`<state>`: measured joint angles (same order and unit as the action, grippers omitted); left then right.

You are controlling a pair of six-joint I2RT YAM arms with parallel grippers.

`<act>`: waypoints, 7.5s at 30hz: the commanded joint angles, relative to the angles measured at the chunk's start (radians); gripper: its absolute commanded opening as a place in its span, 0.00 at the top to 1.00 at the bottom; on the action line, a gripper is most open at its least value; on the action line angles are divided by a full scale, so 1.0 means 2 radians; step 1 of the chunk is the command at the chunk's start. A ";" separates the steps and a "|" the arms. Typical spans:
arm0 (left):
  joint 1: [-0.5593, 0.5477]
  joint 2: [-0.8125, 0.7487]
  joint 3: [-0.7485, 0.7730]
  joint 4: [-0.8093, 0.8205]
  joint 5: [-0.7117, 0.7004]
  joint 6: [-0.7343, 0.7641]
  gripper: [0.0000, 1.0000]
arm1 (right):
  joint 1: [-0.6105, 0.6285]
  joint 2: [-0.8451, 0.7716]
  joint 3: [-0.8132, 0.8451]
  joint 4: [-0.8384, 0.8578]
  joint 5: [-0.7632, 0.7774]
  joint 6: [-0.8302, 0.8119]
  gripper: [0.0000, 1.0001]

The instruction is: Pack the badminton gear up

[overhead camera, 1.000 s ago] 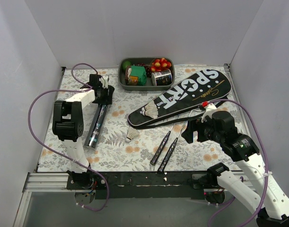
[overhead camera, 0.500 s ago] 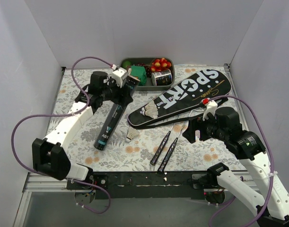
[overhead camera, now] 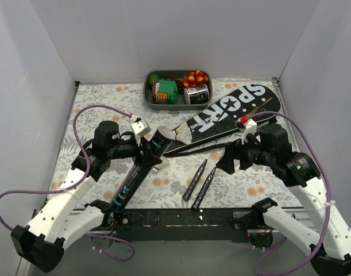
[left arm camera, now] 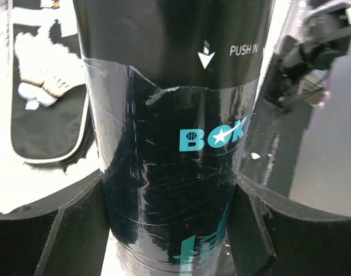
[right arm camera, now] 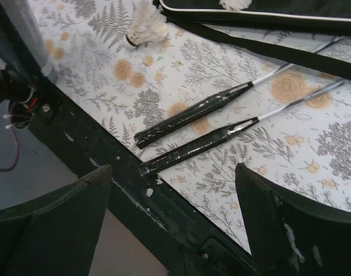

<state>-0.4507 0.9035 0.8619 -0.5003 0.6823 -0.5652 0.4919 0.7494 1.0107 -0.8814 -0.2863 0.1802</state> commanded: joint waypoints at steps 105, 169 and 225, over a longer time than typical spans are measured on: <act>-0.233 0.019 -0.014 0.032 -0.077 0.045 0.82 | 0.134 0.055 0.101 0.121 -0.214 0.057 0.99; -0.236 -0.040 0.001 0.000 -0.085 0.006 0.80 | -0.180 0.207 -0.053 0.175 0.148 0.079 0.50; -0.236 -0.081 -0.007 -0.001 -0.087 -0.028 0.80 | 0.046 0.511 0.104 0.417 0.020 0.211 0.43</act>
<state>-0.9188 0.7654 0.8440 -0.5156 0.4946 -0.6109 0.5774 1.7626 1.1713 -0.1051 -0.2626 0.5842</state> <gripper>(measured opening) 0.649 0.590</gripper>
